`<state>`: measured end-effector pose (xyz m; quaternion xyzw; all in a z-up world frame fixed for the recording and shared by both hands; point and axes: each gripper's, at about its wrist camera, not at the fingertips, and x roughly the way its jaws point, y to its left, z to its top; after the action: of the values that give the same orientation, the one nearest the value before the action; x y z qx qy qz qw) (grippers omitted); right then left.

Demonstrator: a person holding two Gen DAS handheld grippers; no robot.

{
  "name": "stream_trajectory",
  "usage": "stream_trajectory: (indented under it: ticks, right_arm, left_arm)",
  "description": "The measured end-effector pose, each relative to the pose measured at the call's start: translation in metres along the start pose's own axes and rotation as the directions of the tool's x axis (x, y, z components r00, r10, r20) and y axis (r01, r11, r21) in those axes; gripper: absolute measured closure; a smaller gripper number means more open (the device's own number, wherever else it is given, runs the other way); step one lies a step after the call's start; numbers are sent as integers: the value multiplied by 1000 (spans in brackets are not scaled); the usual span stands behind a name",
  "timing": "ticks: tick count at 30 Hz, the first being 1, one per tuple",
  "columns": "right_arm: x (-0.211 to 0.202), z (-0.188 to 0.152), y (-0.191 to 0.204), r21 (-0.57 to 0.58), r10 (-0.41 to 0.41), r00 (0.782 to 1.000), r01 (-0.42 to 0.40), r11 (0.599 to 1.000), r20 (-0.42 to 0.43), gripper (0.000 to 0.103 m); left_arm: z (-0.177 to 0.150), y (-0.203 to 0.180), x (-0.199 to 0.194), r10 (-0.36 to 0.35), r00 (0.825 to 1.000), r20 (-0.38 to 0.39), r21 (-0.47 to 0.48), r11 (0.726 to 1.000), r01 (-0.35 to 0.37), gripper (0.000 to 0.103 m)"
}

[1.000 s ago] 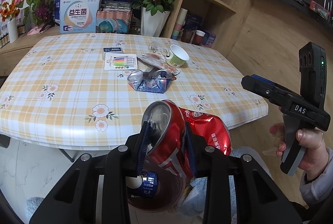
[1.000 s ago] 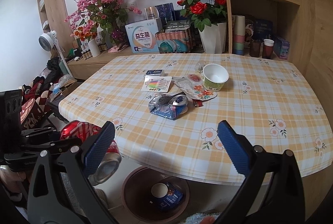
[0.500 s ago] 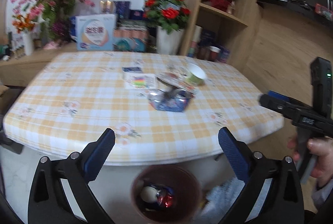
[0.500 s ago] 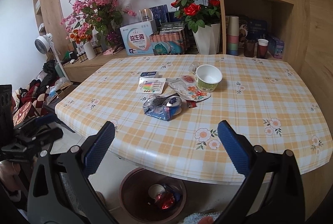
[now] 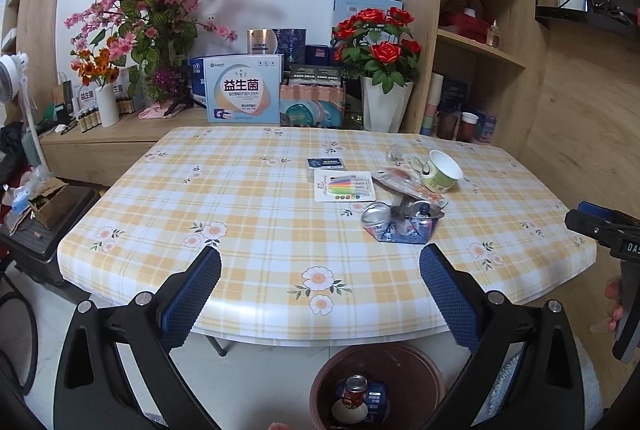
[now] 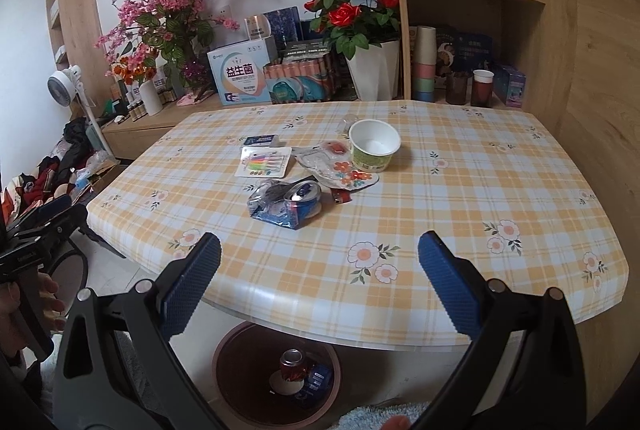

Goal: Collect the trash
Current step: 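Reach the left tool to the colourful candle card and grasp it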

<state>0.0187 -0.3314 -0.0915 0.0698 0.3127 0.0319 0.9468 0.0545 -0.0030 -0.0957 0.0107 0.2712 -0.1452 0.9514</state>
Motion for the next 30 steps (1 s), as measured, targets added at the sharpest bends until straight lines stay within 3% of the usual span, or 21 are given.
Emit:
stream_trajectory:
  ticks: [20,30]
  right_arm:
    - [34,-7,-18,54,-8,998,11,998,-57,6]
    - [65,-1,-30,47,-20,993,25,999,-112,6]
  left_arm:
    - [2,1,36,-22,999,-39,4,1000,22,6]
    - [13,-2,80,-72,992,-103,25,997,75,6]
